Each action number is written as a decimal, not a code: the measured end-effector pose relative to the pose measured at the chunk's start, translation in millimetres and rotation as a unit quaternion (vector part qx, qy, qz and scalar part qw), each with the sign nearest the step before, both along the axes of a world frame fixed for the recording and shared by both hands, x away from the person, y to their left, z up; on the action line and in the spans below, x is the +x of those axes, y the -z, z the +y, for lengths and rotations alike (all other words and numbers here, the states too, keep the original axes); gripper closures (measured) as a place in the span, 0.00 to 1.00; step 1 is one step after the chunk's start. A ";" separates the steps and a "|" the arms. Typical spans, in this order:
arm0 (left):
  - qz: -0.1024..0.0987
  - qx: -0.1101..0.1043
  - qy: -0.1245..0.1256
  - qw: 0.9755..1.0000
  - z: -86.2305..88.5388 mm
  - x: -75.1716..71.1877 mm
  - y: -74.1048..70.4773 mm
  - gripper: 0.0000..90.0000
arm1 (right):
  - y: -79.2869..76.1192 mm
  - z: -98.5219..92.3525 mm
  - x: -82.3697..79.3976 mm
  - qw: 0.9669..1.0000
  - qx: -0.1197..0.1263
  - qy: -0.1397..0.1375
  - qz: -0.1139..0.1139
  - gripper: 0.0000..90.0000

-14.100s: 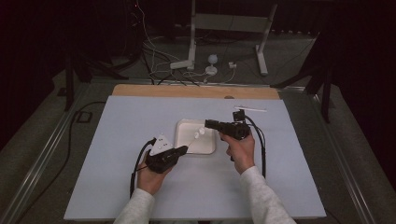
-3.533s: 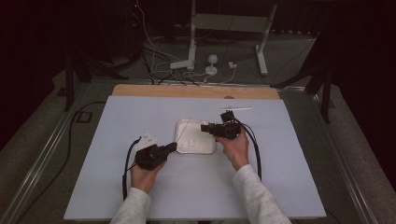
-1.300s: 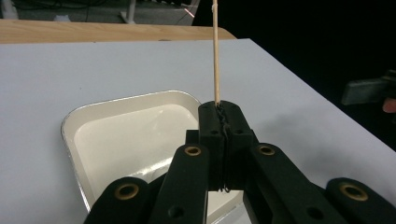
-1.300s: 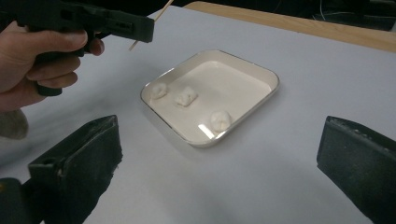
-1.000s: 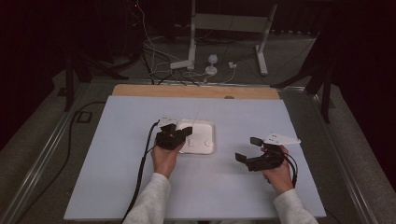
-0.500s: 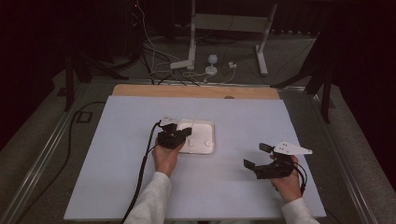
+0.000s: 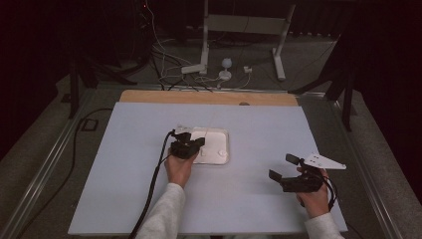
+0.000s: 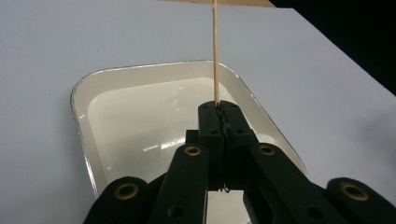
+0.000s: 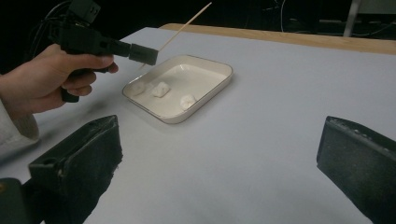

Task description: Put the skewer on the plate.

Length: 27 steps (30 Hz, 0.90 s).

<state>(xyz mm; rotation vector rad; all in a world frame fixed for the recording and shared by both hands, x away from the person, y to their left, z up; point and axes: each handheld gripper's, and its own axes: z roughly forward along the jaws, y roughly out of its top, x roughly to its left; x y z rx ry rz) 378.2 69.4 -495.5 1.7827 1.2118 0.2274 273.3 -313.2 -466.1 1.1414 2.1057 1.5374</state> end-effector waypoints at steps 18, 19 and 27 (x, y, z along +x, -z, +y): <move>0.032 0.022 -0.018 0.999 -8.3 1.6 12.3 1.00 | 1.4 -0.9 0.7 1.000 -0.003 0.004 0.004 0.01; 0.033 0.023 -0.019 0.999 -8.4 1.6 13.0 1.00 | 1.5 -0.9 0.6 1.000 -0.003 0.004 0.005 0.01; 0.055 0.023 -0.036 0.998 -3.1 -0.3 18.2 1.00 | 1.5 -1.1 0.4 1.000 -0.002 0.005 0.005 0.01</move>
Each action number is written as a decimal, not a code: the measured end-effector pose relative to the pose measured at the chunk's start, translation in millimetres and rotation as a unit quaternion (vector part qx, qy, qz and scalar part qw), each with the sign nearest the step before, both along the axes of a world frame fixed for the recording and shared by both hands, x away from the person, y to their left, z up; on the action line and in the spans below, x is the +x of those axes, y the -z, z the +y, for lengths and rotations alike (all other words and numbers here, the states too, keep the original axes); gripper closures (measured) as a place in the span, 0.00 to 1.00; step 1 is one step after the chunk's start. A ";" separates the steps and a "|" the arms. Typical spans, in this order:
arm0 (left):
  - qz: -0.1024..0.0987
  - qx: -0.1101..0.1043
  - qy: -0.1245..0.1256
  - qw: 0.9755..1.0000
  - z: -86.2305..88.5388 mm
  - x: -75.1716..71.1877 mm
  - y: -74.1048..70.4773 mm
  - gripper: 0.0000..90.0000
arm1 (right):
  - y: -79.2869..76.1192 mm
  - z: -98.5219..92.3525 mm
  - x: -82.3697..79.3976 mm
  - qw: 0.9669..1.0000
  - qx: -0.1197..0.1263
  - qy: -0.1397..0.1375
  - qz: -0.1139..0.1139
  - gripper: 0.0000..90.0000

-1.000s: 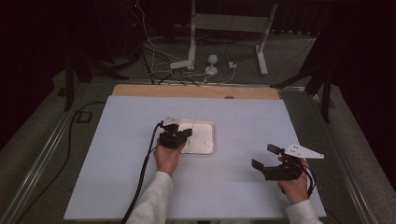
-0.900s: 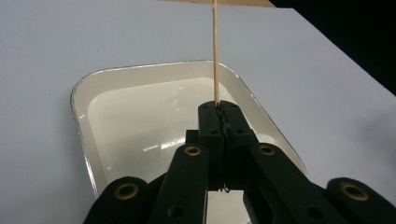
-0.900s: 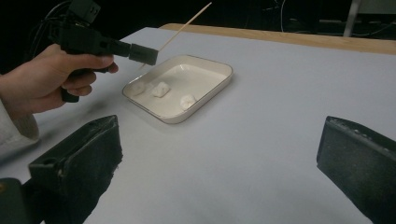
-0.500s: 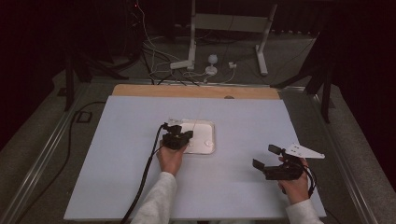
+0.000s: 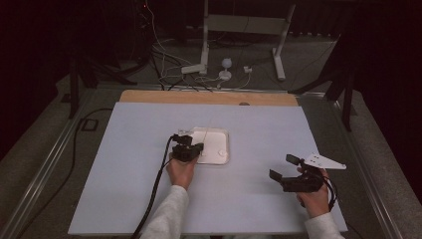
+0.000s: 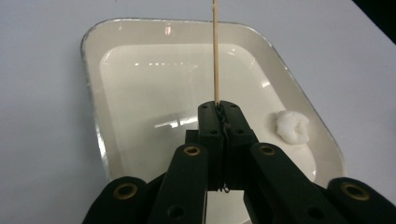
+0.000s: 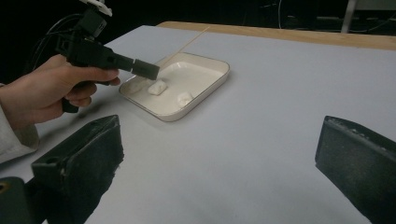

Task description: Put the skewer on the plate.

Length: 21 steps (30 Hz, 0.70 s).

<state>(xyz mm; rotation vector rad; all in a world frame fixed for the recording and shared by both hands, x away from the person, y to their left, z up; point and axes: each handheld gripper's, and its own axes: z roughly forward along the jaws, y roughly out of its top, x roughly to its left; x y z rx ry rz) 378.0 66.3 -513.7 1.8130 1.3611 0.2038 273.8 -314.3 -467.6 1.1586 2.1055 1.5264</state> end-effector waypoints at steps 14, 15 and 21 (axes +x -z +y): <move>-0.005 -0.008 -0.001 1.000 3.2 -11.1 -3.3 0.79 | 0.4 1.7 0.4 1.000 -0.001 -0.001 0.001 0.01; -0.014 -0.012 0.004 1.000 3.3 -11.9 -4.5 0.75 | 0.5 1.7 0.5 1.000 -0.002 0.000 0.002 0.01; -0.048 -0.056 0.017 0.997 8.8 -14.5 -13.6 0.51 | 0.2 1.6 0.5 1.000 0.000 -0.001 0.002 0.01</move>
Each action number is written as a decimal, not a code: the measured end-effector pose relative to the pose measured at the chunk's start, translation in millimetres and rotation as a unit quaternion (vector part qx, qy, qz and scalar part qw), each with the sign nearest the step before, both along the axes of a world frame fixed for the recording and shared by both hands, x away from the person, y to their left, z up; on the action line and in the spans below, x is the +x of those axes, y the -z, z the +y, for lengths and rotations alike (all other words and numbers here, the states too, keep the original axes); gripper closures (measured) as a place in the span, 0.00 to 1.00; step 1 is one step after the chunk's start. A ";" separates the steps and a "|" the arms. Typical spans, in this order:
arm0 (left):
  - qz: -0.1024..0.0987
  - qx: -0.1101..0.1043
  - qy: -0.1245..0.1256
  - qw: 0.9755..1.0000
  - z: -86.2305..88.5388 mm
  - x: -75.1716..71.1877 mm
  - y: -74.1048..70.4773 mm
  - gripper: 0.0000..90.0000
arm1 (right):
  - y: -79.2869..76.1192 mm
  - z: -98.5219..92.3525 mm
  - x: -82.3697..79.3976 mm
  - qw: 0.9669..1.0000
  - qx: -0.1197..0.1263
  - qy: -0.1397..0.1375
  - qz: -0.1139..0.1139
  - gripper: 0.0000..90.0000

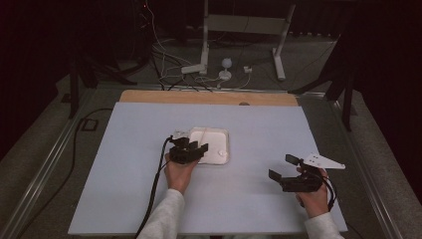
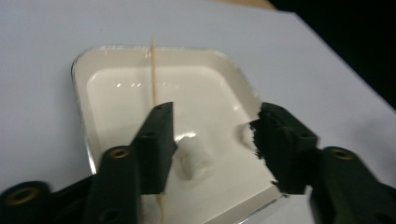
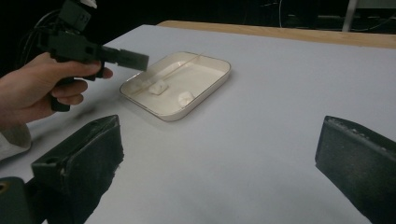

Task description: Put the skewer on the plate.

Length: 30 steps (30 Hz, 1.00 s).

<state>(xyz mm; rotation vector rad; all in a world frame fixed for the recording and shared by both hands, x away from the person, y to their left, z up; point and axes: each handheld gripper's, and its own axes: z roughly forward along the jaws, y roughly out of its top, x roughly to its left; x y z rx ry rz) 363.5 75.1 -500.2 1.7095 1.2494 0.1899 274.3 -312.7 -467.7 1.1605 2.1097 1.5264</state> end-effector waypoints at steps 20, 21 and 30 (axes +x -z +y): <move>-0.107 0.003 0.039 0.993 52.3 -34.8 -45.7 0.02 | 0.2 1.5 -1.4 1.000 0.006 -0.004 -0.003 0.01; -0.111 0.009 0.035 0.993 57.3 -37.0 -47.2 0.02 | 0.2 1.4 -1.4 1.000 0.007 -0.003 -0.004 0.01; -0.139 0.028 0.020 0.990 90.7 -54.3 -48.9 0.01 | 0.7 1.5 -1.7 1.000 0.009 -0.005 -0.007 0.01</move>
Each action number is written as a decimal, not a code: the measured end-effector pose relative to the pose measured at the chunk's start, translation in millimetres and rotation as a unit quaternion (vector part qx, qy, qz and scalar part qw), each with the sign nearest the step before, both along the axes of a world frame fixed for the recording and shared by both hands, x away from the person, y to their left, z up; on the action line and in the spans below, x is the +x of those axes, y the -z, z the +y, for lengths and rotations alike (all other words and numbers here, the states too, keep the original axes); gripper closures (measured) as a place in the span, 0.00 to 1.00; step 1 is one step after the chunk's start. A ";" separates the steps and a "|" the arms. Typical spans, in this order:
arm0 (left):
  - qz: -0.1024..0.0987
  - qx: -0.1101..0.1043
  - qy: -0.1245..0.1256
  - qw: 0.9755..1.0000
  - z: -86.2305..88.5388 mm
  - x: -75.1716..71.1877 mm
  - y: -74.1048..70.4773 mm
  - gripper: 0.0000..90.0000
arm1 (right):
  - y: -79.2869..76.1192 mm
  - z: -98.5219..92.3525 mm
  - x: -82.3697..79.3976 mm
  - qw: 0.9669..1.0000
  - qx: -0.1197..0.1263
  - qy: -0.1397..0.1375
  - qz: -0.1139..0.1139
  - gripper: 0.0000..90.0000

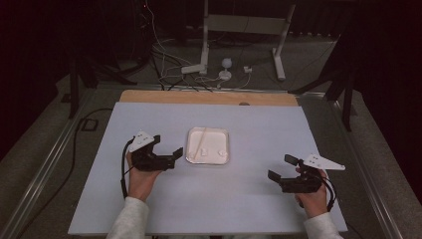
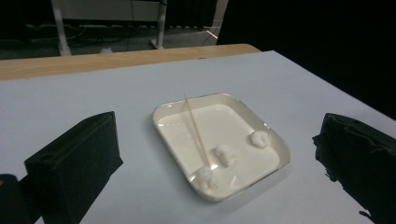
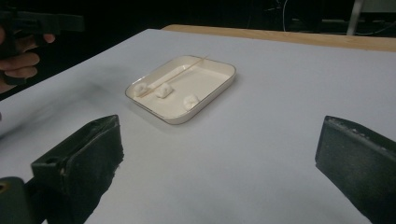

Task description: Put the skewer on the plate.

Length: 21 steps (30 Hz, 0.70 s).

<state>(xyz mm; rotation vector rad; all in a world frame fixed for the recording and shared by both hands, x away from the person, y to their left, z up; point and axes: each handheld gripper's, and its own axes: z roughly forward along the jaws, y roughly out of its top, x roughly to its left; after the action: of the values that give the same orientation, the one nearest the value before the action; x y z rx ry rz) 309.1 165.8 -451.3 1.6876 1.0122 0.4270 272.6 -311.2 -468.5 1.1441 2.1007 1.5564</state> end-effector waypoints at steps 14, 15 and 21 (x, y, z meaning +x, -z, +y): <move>-0.044 0.023 -0.017 0.999 37.8 -32.6 9.7 0.01 | 3.2 2.1 0.5 1.000 0.000 -0.004 -0.004 0.01; -0.044 0.024 -0.019 0.999 39.0 -33.8 10.2 0.01 | 3.0 2.4 0.2 1.000 0.000 -0.004 -0.005 0.00; -0.045 0.024 -0.036 0.998 49.2 -42.9 15.8 0.01 | 2.1 1.4 -1.1 1.000 0.000 -0.003 -0.010 0.00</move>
<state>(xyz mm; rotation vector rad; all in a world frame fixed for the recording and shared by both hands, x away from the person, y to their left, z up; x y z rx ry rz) 266.2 215.0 -467.0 1.6636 1.0069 0.5743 271.5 -309.8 -470.6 1.1177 2.0928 1.5656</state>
